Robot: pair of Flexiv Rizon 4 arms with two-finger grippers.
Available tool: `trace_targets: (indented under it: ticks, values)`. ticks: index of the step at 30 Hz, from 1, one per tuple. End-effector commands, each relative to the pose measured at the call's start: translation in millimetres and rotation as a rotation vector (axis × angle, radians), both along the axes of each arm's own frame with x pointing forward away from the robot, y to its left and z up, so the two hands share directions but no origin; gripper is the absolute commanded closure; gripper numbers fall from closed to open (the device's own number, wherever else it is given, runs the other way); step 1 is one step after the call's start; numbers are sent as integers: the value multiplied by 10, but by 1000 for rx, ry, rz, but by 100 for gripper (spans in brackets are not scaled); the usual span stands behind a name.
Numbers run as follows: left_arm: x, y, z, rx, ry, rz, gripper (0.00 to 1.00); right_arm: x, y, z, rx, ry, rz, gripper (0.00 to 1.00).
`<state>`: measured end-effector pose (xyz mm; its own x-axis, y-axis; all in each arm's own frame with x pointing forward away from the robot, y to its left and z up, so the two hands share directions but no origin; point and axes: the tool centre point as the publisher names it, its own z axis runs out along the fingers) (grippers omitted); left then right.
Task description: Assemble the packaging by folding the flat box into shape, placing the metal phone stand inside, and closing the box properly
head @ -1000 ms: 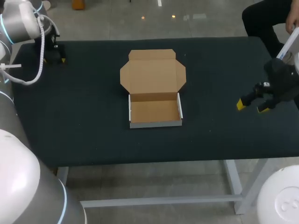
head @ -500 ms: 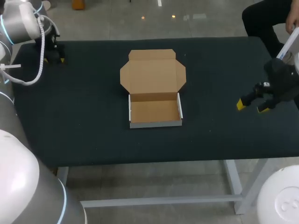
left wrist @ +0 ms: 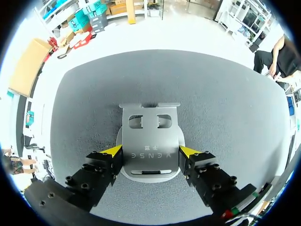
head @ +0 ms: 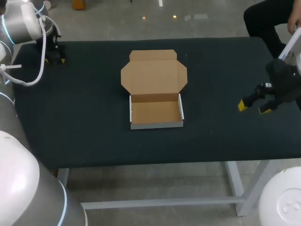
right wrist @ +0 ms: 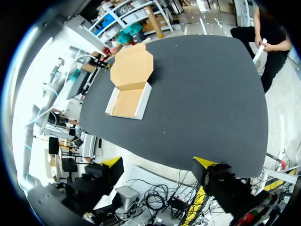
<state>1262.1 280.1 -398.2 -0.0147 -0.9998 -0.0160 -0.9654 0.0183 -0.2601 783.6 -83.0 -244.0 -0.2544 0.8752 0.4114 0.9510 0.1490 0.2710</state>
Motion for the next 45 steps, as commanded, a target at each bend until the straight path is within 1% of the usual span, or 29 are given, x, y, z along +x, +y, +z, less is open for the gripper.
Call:
trace_targets:
  ticks: [1, 3, 4, 5, 6, 7, 8, 9, 15, 22, 29, 32, 36, 44, 45]
  values:
    - [98, 9, -39, 2, 136, 4, 21, -7, -9, 26, 2, 5, 4, 0]
    - [102, 9, -42, 4, 136, 5, 25, -7, -9, 26, 2, 5, 4, 0]
    - [104, 9, -44, 5, 137, 7, 30, -7, -9, 26, 2, 5, 4, 0]
    - [108, 9, -51, 7, 137, 8, 43, -7, -9, 26, 2, 5, 4, 0]
    - [109, 8, -55, 9, 138, 8, 52, -7, -9, 26, 2, 5, 4, 0]
    - [109, 7, -59, 10, 139, 9, 64, -7, -9, 26, 2, 5, 4, 0]
    - [110, 7, -62, 11, 139, 10, 79, -7, -9, 26, 2, 5, 4, 0]
    - [110, 7, -63, 12, 139, 11, 100, -7, -9, 26, 2, 5, 4, 0]
    - [96, 15, -13, 5, 117, 18, 100, -7, -9, 26, 2, 5, 4, 0]
    - [25, 19, 110, -12, 86, 39, 100, -7, -9, 26, 2, 5, 4, 0]
    - [-151, -53, 321, -19, 42, 49, 100, -7, -9, 26, 2, 5, 4, 0]
    - [-218, -81, 410, -17, 35, 60, 100, -7, -9, 26, 2, 5, 4, 0]
    - [-364, -145, 544, -19, 28, 74, 100, -7, -9, 26, 2, 5, 4, 0]
    - [-625, -254, 753, -22, 9, 92, 100, -7, -9, 26, 2, 5, 4, 0]
    - [-667, -269, 776, -21, 5, 93, 100, -16, 0, 25, 4, -19, 27, 0]
